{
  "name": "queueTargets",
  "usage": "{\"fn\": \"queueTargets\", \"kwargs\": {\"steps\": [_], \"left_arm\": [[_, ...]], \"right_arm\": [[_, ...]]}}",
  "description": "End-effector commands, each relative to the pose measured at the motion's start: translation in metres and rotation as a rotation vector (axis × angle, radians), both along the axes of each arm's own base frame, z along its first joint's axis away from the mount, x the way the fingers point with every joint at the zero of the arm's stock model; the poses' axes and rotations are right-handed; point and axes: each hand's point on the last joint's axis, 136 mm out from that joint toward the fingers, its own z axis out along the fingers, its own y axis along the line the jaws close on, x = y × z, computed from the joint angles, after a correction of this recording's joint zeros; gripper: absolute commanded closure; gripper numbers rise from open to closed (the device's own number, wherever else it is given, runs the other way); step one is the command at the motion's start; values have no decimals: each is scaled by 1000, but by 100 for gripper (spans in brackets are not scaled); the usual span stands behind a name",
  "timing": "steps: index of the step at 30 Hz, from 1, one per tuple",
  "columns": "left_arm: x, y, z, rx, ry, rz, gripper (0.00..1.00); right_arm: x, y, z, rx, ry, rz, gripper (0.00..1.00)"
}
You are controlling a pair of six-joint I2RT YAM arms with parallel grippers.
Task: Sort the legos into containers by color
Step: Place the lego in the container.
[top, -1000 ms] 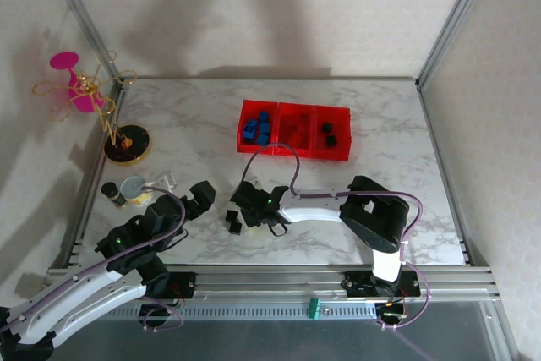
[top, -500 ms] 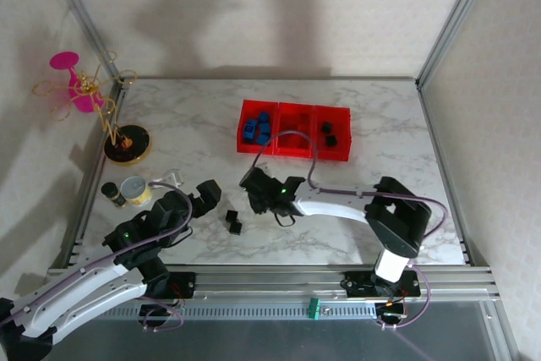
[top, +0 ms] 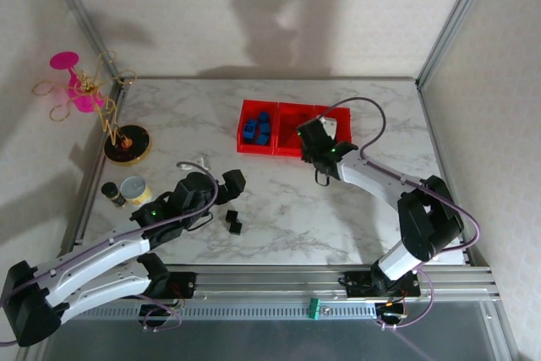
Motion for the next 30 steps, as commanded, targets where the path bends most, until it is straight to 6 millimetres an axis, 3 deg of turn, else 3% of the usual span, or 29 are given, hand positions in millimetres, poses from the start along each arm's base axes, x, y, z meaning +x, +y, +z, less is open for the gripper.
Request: {"fn": "queueTargets", "kwargs": {"steps": [1, 9, 16, 23, 30], "left_arm": [[9, -19, 26, -36, -65, -57, 1], [17, -28, 25, -13, -68, -73, 0], [17, -25, 27, -16, -73, -59, 1], [16, -22, 30, -21, -79, -45, 0], [9, -8, 32, -20, -86, -14, 0]], "right_arm": [[31, -21, 7, -27, -53, -77, 66], [83, -44, -5, -46, -54, -116, 67], [108, -41, -10, -33, -49, -87, 57], [98, -29, 11, 10, -74, -37, 49], [52, 9, 17, 39, -62, 51, 43]]}}
